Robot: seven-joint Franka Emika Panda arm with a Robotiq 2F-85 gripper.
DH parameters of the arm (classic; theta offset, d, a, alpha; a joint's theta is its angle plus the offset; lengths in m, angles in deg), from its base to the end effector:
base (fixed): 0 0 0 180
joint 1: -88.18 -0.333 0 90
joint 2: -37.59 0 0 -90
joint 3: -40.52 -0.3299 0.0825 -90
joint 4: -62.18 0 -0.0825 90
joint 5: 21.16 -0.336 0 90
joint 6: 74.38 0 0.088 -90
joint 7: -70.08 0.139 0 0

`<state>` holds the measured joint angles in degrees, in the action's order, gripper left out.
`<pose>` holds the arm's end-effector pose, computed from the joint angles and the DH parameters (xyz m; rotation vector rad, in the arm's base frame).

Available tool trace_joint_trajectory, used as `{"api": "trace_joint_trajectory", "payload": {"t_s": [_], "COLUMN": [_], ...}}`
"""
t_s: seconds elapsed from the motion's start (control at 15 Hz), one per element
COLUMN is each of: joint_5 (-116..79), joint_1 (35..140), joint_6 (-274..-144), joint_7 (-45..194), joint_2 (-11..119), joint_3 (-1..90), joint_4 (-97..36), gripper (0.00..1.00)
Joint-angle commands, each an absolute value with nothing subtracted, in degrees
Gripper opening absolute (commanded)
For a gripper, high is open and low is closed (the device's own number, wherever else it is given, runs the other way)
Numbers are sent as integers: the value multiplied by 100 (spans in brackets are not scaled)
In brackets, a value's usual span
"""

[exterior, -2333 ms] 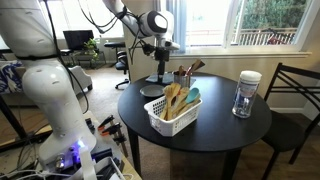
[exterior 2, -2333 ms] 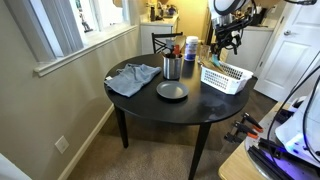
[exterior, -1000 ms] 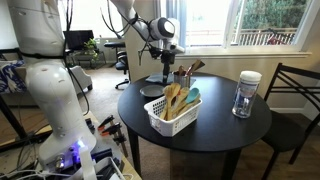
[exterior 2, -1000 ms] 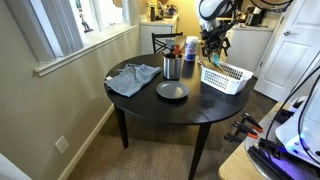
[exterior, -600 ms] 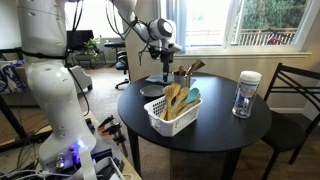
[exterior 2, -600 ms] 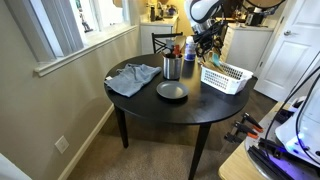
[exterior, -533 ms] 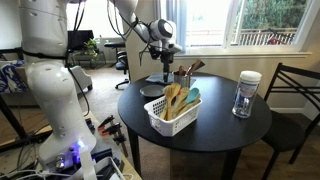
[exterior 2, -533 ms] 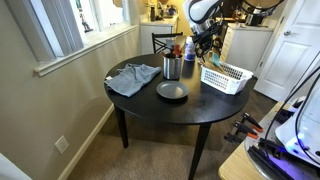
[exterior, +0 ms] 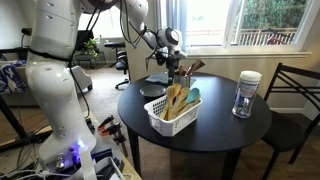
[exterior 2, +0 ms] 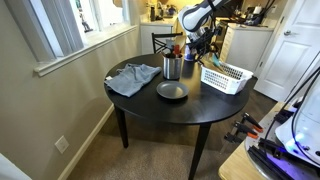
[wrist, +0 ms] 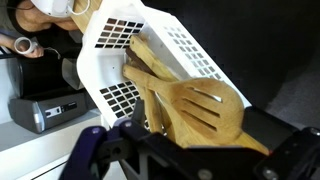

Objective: Put one wooden spoon from the basket in the silver holder.

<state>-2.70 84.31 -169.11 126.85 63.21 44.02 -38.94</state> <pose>0.5411 -0.0357 0.3023 2.3154 -1.0707 -0.4325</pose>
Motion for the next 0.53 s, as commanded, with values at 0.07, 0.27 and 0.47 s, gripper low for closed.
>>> {"api": "trace_joint_trajectory", "payload": {"t_s": [0.07, 0.27, 0.47], "joint_5": [-264, -385, -364], "joint_1": [8356, 8392, 8368], "joint_6": [-16671, -16705, -16685], "joint_7": [12659, 12518, 12561], "joint_2": [6599, 6623, 6675], "joint_3": [4507, 4474, 4491], "joint_4": [-3544, -3464, -3381], "gripper": [100, 100, 100]}}
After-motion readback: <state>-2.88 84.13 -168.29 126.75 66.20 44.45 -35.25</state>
